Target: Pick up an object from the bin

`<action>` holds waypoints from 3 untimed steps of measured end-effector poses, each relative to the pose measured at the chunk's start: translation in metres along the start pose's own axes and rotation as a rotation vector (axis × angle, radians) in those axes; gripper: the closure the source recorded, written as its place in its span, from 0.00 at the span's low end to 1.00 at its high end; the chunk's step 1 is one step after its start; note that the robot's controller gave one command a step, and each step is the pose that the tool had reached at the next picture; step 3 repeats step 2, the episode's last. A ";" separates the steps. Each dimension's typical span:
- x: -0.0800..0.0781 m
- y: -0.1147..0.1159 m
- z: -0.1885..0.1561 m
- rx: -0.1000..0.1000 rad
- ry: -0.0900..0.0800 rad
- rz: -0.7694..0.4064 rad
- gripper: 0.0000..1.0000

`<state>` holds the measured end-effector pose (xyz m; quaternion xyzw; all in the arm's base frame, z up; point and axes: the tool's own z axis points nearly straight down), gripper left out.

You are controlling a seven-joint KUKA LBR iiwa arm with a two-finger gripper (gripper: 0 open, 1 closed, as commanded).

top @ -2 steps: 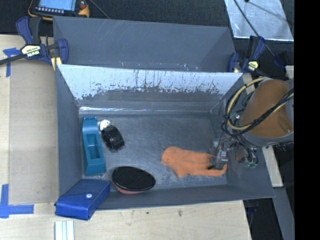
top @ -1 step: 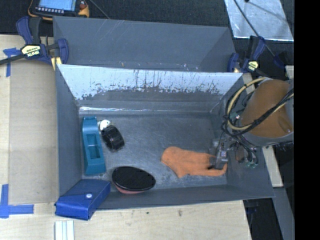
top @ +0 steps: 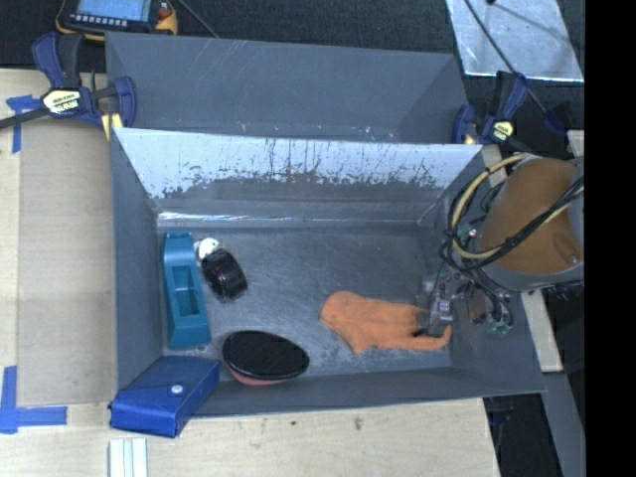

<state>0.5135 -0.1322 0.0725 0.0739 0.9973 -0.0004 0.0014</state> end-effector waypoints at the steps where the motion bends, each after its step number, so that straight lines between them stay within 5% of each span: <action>1: 0.000 0.000 0.000 0.000 0.000 -0.001 1.00; 3: 0.000 0.000 0.000 0.000 0.000 -0.001 1.00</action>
Offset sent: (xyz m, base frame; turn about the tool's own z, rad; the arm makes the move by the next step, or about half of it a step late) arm 0.0000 0.0000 0.0000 0.0000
